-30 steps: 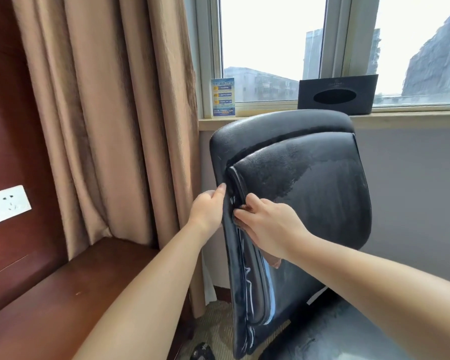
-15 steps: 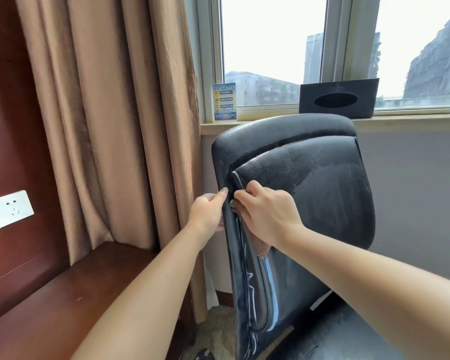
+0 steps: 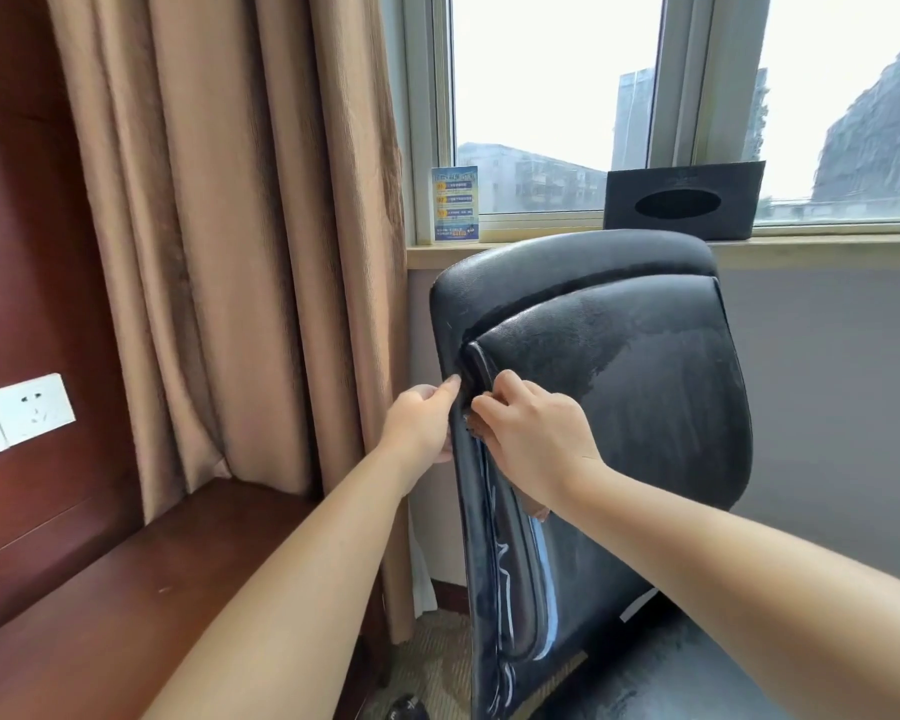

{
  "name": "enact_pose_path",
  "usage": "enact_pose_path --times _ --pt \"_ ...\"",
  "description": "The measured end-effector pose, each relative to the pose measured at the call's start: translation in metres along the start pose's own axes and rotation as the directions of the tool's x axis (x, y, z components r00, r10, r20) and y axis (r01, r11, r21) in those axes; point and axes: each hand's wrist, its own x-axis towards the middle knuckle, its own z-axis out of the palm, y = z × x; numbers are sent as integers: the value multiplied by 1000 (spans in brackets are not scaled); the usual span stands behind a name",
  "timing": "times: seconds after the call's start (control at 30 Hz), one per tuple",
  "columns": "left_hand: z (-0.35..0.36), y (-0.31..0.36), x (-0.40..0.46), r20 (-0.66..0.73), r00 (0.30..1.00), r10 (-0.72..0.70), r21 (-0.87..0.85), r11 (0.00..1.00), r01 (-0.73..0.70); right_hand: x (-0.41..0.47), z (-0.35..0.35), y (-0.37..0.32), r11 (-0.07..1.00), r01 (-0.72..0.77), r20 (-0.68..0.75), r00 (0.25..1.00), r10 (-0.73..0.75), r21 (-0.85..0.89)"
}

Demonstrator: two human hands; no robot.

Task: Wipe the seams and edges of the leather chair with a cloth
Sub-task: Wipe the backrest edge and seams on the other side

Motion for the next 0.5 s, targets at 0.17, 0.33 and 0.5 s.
enact_pose_path --times 0.17,0.33,0.5 --pt "1 -2 -2 -19 1000 12 -31 999 -13 -20 3 -2 988 141 89 987 -135 -61" --pt "1 -5 -3 -37 999 -6 -52 999 4 -9 1 -1 997 8 35 999 -5 -80" --pt "0 -12 -5 -37 999 -32 -28 999 31 -28 7 -3 980 163 130 980 -148 -111"
